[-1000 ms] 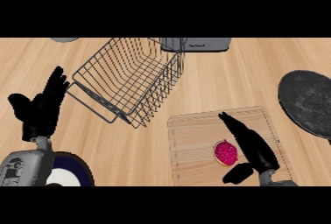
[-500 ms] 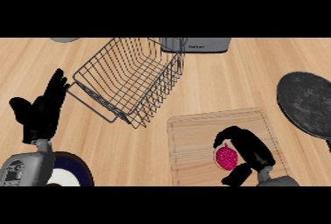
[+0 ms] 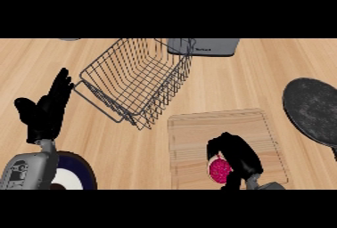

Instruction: Pick the cupcake from the cutting board and place it in the basket

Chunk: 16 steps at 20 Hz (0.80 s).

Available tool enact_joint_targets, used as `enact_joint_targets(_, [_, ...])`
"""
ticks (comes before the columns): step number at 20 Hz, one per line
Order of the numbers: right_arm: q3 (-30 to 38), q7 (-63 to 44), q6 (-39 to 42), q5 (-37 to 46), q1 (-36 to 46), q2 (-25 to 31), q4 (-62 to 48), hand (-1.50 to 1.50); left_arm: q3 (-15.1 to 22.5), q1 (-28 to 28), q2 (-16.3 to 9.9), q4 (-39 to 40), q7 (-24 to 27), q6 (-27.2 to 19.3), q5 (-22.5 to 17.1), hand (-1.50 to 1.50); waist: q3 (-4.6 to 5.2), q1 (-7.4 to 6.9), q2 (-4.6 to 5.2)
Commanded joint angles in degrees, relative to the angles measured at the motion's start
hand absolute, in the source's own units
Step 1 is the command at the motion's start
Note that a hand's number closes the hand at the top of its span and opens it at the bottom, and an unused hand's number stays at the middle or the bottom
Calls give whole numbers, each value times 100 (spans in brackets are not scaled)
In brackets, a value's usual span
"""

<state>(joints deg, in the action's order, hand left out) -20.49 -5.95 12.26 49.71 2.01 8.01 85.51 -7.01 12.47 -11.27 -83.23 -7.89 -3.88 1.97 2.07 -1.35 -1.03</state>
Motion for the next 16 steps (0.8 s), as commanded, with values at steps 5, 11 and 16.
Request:
enact_joint_targets(5, [-1011, -1430, -794, -209, 231, -771, -148, 150, 184, 123, 109, 7, 4, 101, -5, 0, -243, -472, 248])
enact_joint_targets(11, [-1588, -1806, -2245, -735, 395, -789, 128, 150, 243, 240, 141, -15, -34, 117, -3, 0, -288, -559, 203])
enact_joint_targets(16, [-2169, -2050, -3718, -1111, 792, -798, 503, 150, 304, 291, 172, 36, -81, 141, 12, 0, -271, -615, 155])
